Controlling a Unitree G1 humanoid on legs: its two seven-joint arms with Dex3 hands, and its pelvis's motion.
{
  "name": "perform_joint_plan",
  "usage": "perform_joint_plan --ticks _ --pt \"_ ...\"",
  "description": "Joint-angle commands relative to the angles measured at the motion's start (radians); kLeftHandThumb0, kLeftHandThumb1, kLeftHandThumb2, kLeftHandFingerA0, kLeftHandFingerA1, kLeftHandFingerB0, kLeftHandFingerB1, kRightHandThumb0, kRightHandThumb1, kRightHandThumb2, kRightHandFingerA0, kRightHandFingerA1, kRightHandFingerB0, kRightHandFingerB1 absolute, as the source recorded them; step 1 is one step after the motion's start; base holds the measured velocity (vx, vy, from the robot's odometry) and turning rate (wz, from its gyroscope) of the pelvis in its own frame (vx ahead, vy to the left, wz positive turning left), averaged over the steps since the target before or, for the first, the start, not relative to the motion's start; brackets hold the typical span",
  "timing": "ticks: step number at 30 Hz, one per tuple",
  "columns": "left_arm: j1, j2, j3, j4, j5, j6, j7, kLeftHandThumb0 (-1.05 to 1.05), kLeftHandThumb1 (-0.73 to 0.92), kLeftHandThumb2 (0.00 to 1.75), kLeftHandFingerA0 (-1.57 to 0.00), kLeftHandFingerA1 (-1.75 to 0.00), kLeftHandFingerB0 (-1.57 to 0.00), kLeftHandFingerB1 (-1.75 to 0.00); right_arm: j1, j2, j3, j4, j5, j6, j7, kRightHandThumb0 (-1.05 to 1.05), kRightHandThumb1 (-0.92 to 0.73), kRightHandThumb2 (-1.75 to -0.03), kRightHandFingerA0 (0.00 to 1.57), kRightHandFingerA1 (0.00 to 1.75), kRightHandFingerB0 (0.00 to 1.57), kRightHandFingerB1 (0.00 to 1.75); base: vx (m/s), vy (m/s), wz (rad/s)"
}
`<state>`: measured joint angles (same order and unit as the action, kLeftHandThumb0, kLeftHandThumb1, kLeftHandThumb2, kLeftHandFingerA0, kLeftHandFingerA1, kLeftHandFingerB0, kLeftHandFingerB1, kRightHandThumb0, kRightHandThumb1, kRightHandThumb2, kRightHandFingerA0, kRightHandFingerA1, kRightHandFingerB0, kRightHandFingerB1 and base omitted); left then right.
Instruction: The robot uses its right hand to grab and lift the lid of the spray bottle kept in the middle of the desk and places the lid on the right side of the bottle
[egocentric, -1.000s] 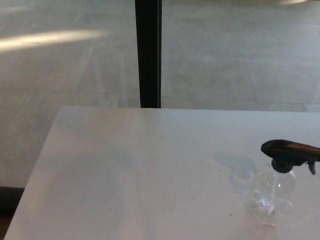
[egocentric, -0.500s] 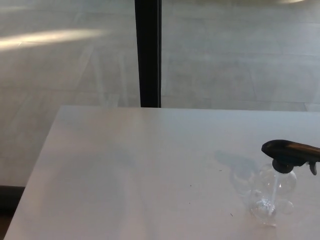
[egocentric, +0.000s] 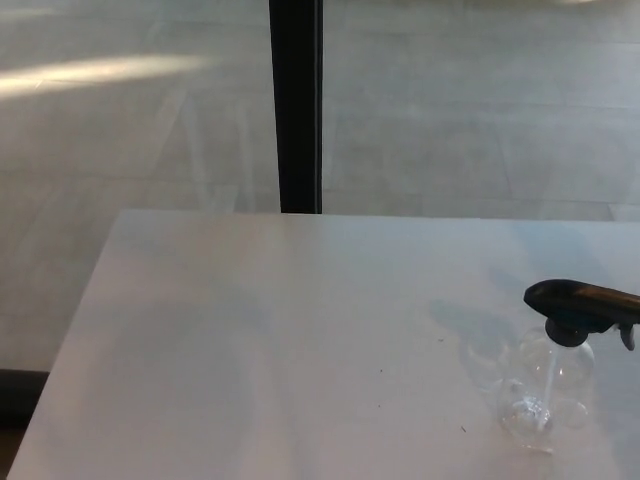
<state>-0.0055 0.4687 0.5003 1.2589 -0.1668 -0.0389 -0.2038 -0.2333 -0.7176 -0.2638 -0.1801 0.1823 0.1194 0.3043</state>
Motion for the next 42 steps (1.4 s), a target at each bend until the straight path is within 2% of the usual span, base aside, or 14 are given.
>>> perform_joint_plan --ticks 1,2,8,13,14,16,18,28,30,33,34,36,37,42 --pt "0.006 0.015 0.002 0.01 -0.019 -0.019 -0.002 -0.62 0.49 0.88 -0.53 -0.68 -0.34 -0.54 -0.085 -0.103 0.202 -0.014 -0.152 0.014 0.152 -0.73 -0.64 -0.59 0.16 0.36 0.2 0.27 0.0 0.0 0.0" --pt "0.004 0.017 -0.001 0.01 -0.015 -0.018 0.002 -0.62 0.64 0.59 -0.58 -0.61 -0.39 -0.43 -0.093 -0.11 0.231 0.001 -0.181 -0.013 0.152 -0.71 -0.65 -0.59 0.16 0.36 0.2 0.27 0.0 0.0 0.0" --pt "0.006 0.019 -0.004 0.008 -0.016 -0.024 -0.008 -0.64 0.5 0.9 -0.55 -0.69 -0.31 -0.54 -0.127 -0.131 0.316 0.04 -0.231 -0.029 0.167 -0.73 -0.65 -0.6 0.16 0.34 0.2 0.28 0.0 0.0 0.0" --pt "0.005 0.019 -0.001 0.009 -0.023 -0.019 -0.01 -0.62 0.64 0.59 -0.56 -0.61 -0.38 -0.43 -0.142 -0.141 0.344 0.048 -0.245 -0.02 0.198 -0.73 -0.64 -0.6 0.13 0.37 0.21 0.28 0.0 0.0 0.0" --pt "0.003 0.019 0.002 0.012 -0.026 -0.016 -0.006 -0.62 0.49 0.89 -0.53 -0.68 -0.35 -0.54 -0.145 -0.142 0.348 0.045 -0.247 -0.01 0.204 -0.76 -0.52 -0.87 0.07 0.46 0.14 0.41 0.0 0.0 0.0" --pt "0.004 0.019 0.003 0.012 -0.029 -0.014 -0.007 -0.61 0.64 0.59 -0.56 -0.63 -0.38 -0.43 -0.151 -0.153 0.368 0.043 -0.275 0.007 0.224 -0.38 -0.36 -0.97 0.03 0.53 0.0 0.47 0.0 0.0 0.0" --pt "0.004 0.019 -0.001 0.012 -0.026 -0.018 -0.007 -0.61 0.63 0.59 -0.58 -0.63 -0.37 -0.43 -0.156 -0.162 0.38 0.037 -0.292 0.014 0.245 -0.8 -0.55 -0.93 0.03 0.38 0.1 0.41 0.0 0.0 0.0" --pt "0.006 0.022 -0.01 0.01 -0.025 -0.019 -0.018 -0.64 0.64 0.59 -0.56 -0.62 -0.39 -0.42 -0.197 -0.222 0.476 -0.057 -0.359 0.152 0.398 -0.82 -0.51 -0.92 0.04 0.24 0.09 0.33 0.0 0.0 0.0" --pt "0.006 0.019 -0.011 0.013 -0.023 -0.018 -0.01 -0.62 0.49 0.89 -0.52 -0.68 -0.34 -0.54 -0.198 -0.229 0.494 -0.082 -0.385 0.164 0.409 -0.79 -0.62 -0.61 0.07 0.31 0.15 0.28 0.0 0.0 0.0" --pt "0.008 0.02 -0.018 0.008 -0.018 -0.018 -0.006 -0.59 0.66 0.6 -0.59 -0.6 -0.4 -0.42 -0.192 -0.204 0.496 -0.099 -0.399 0.198 0.393 -0.63 -0.6 -0.59 0.44 0.98 0.27 0.3 0.0 0.0 0.0" --pt "0.008 0.02 -0.021 0.009 -0.015 -0.019 -0.005 -0.61 0.66 0.6 -0.56 -0.61 -0.37 -0.42 -0.186 -0.195 0.49 -0.1 -0.402 0.187 0.379 -0.63 -0.5 -0.86 0.49 0.77 0.21 0.44 0.0 0.0 0.0" --pt "0.007 0.02 -0.022 0.011 -0.016 -0.02 -0.004 -0.63 0.51 0.91 -0.57 -0.69 -0.34 -0.54 -0.182 -0.2 0.488 -0.099 -0.428 0.137 0.364 -0.6 -0.69 -0.61 0.62 0.58 0.29 0.31 0.0 0.0 0.0" --pt "0.012 0.019 -0.021 0.012 -0.019 -0.021 -0.005 -0.64 0.51 0.91 -0.56 -0.69 -0.34 -0.54 -0.18 -0.196 0.488 -0.101 -0.435 0.135 0.362 -0.64 -0.58 -0.91 0.64 0.68 0.25 0.46 0.0 0.0 0.0" --pt "0.013 0.016 -0.016 0.016 -0.026 -0.023 -0.002 -0.63 0.64 0.6 -0.6 -0.62 -0.4 -0.42 -0.167 -0.179 0.479 -0.111 -0.492 0.112 0.314 -0.32 -0.77 -0.63 1.06 0.85 0.48 0.39 0.0 0.0 0.0"
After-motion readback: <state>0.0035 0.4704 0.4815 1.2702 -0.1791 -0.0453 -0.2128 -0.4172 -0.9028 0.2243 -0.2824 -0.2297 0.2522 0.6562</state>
